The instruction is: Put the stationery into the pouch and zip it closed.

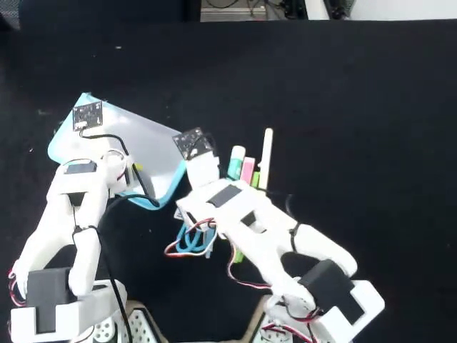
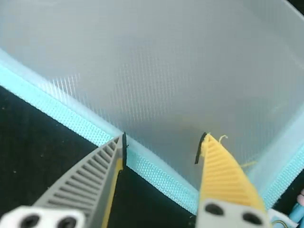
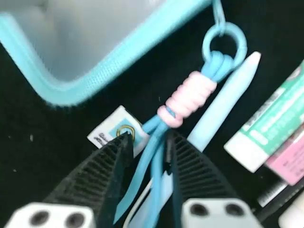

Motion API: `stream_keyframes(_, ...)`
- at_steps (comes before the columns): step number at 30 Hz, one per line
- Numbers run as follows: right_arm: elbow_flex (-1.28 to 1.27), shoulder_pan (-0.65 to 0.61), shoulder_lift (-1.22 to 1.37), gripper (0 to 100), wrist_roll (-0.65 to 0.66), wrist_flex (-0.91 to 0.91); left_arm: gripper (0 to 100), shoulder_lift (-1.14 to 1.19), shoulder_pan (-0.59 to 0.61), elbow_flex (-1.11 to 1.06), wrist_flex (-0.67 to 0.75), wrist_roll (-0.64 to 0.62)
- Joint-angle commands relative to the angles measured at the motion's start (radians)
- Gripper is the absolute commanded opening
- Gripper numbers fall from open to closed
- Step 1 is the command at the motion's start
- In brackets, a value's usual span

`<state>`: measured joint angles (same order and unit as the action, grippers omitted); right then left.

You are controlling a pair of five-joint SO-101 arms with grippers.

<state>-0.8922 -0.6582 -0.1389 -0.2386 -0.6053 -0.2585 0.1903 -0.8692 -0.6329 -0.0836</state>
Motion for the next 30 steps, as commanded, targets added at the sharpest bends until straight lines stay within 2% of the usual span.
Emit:
stream_keyframes(1, 0.045, 0.009, -0.024, 6.7, -0.011, -0.014, 25, -0.026, 0.013, 0.001, 0.011, -0.006)
stream_keyframes(4, 0.045, -0.049, -0.015, 12.3, -0.011, -0.014, 25, -0.026, 0.013, 0.005, 0.011, -0.005)
stream_keyframes(8, 0.087, -0.06, 0.036, 19.6, -0.008, -0.031, 25, -0.034, 0.013, 0.002, 0.011, -0.002)
stream_keyframes(15, 0.214, -0.061, 0.153, 21.8, -0.006, -0.155, 25, -0.034, 0.013, 0.001, 0.011, -0.002)
stream_keyframes(18, 0.24, -0.068, 0.185, 16.5, 0.014, -0.183, 25, -0.034, 0.013, 0.001, 0.011, -0.002)
stream_keyframes(21, 0.242, -0.068, 0.176, 0.2, 0.055, -0.181, 25, -0.034, 0.013, 0.002, 0.011, -0.002)
stream_keyframes(25, 0.194, -0.061, 0.082, 1.2, 0.055, -0.18, 25, -0.034, 0.015, 0.001, 0.011, -0.002)
stream_keyframes(30, 0.082, -0.014, -0.163, 1.0, 0.074, -0.181, 25, -0.034, 0.015, 0.002, 0.011, 0.0)
